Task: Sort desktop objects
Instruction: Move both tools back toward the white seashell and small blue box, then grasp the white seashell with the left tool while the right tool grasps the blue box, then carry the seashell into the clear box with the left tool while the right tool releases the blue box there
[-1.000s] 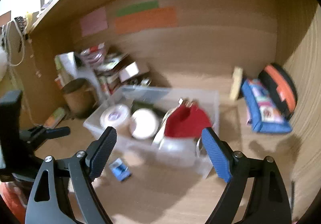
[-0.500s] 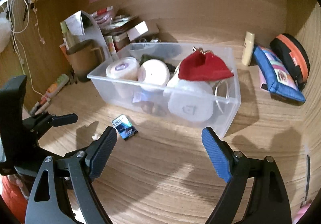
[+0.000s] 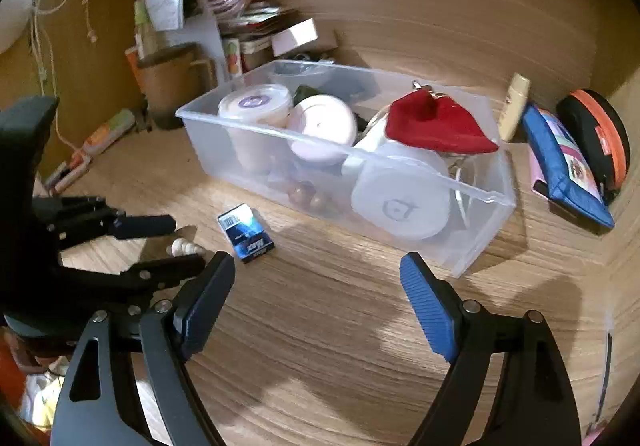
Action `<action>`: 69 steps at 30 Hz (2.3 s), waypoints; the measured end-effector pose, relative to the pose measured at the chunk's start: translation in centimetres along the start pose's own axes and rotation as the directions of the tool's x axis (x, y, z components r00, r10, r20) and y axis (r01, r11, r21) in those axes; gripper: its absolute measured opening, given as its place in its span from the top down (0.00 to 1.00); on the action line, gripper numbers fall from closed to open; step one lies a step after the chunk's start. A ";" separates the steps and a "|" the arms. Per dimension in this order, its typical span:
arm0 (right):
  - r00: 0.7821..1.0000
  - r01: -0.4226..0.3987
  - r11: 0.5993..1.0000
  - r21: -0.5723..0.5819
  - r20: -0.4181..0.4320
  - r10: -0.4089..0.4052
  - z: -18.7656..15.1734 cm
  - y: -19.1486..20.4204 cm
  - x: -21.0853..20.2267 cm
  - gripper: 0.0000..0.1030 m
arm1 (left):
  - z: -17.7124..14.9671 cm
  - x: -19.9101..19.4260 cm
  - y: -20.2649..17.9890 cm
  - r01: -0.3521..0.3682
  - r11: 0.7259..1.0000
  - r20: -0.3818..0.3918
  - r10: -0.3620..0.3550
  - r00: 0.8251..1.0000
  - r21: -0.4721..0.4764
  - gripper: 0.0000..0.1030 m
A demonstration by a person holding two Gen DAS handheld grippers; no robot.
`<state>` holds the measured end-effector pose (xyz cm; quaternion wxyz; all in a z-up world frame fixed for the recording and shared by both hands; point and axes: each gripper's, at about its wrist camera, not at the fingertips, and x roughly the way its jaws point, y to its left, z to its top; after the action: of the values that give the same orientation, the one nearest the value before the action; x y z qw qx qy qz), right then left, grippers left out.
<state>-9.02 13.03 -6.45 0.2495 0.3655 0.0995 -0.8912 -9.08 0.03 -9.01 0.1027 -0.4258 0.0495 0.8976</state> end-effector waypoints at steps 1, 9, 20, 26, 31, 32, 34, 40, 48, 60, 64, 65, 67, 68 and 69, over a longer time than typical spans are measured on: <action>1.000 -0.007 1.000 -0.007 -0.007 0.007 0.0 0.1 0.1 0.20 | 0.0 0.0 0.0 -0.002 1.000 -0.002 0.002 1.000 0.003 0.61; 0.997 -0.053 0.996 -0.068 -0.054 0.050 0.2 1.2 1.5 0.27 | -0.1 0.1 0.6 -0.019 1.000 -0.001 0.019 1.000 -0.022 0.80; 0.987 -0.113 0.983 -0.144 -0.133 0.094 1.5 3.0 4.7 0.52 | -0.4 -0.8 2.9 -0.016 0.994 0.020 0.018 1.000 -0.107 0.80; 0.981 -0.136 0.970 -0.202 -0.162 0.104 2.5 3.8 6.1 0.59 | -0.5 -1.8 4.0 -0.023 0.991 0.045 0.029 0.999 -0.129 0.80; 0.978 -0.158 0.966 -0.204 -0.166 0.125 2.9 4.3 6.7 0.68 | -0.6 -2.1 4.0 -0.018 0.992 0.060 0.025 0.998 -0.125 0.81; 0.978 -0.160 0.965 -0.207 -0.165 0.127 2.9 4.5 6.6 0.73 | -0.6 -2.1 4.1 -0.014 0.992 0.061 0.022 0.998 -0.128 0.81; 0.982 -0.148 0.961 -0.235 -0.151 0.114 2.8 5.2 6.4 0.76 | -0.6 -2.0 4.2 -0.005 0.991 0.063 0.014 0.998 -0.137 0.81; 0.984 -0.127 0.975 -0.183 -0.148 0.101 2.8 5.2 6.2 0.76 | -0.2 -2.3 4.7 0.011 0.987 0.075 0.001 0.997 -0.157 0.81; 0.984 -0.164 0.982 -0.095 -0.086 0.156 3.0 3.8 3.5 0.76 | 0.9 -3.5 4.9 0.015 0.987 0.110 0.003 0.994 -0.163 0.80; 0.985 -0.166 0.984 -0.062 0.044 0.169 4.3 1.6 -1.5 0.76 | 2.9 -4.7 3.8 0.039 0.989 0.162 -0.015 0.987 -0.145 0.80; 0.984 -0.155 0.986 -0.057 0.075 0.159 4.8 0.4 -2.2 0.76 | 4.1 -4.8 3.4 0.038 0.991 0.173 -0.016 0.985 -0.127 0.80; 0.985 -0.150 0.987 -0.051 0.077 0.153 5.0 0.1 -2.2 0.76 | 4.4 -4.8 3.4 0.039 0.992 0.177 -0.017 0.984 -0.124 0.80; 0.985 -0.152 0.988 -0.032 0.080 0.154 5.3 -0.8 -2.1 0.76 | 5.0 -4.9 3.2 0.044 0.992 0.186 -0.021 0.982 -0.117 0.80; 0.985 -0.150 0.988 -0.025 0.083 0.152 5.6 -1.1 -2.0 0.76 | 5.2 -4.9 3.0 0.045 0.992 0.191 -0.023 0.981 -0.114 0.80; 0.985 -0.146 0.989 -0.017 0.085 0.147 5.8 -1.5 -1.9 0.76 | 5.5 -4.9 2.9 0.047 0.993 0.194 -0.025 0.981 -0.110 0.80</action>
<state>-12.07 12.94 -0.99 0.3203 0.3317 0.0662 -0.8849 -10.93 -2.54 -1.74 0.0987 -0.3431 -0.0197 0.9339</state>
